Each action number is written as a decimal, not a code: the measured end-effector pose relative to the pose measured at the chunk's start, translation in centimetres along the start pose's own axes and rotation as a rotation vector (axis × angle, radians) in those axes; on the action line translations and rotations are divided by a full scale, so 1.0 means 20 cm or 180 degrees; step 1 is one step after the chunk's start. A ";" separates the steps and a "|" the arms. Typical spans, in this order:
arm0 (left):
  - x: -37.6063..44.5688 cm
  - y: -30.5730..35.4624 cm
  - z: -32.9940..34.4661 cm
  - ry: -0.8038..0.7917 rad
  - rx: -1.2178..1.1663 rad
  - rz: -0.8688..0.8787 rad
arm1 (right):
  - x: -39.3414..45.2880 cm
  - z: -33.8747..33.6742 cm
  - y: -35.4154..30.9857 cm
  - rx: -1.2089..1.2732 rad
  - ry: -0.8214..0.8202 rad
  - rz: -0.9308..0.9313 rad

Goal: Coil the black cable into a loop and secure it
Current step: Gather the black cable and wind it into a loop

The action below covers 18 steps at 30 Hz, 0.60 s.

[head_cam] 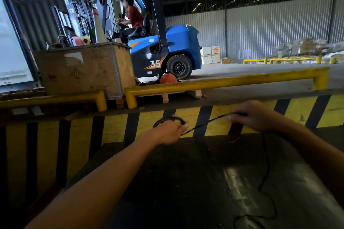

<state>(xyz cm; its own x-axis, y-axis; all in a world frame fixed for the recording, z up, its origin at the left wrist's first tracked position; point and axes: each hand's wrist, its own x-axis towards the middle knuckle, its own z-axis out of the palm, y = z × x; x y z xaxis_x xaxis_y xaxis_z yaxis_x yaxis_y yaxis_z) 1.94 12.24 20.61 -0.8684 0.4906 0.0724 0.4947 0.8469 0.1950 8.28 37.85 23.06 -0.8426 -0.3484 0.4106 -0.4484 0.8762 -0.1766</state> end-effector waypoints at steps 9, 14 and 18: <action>-0.19 0.28 0.02 -0.1136 -0.0980 0.0405 | 0.03 0.04 0.18 0.0468 0.1759 0.0662; -0.23 0.47 -0.06 -0.1207 -0.1888 0.0959 | 0.01 0.24 0.09 0.0138 0.1135 0.0386; -0.16 0.50 -0.17 -0.0338 -0.3473 0.1126 | -0.01 0.45 -0.14 -0.0371 0.0205 0.0190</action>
<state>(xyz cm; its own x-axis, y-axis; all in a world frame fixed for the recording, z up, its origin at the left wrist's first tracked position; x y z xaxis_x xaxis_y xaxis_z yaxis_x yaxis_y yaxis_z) 9.59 18.43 25.72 -0.6541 0.7240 0.2191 0.3720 0.0557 0.9266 6.98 32.50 15.33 -0.8442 -0.2757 0.4597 -0.3571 0.9288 -0.0989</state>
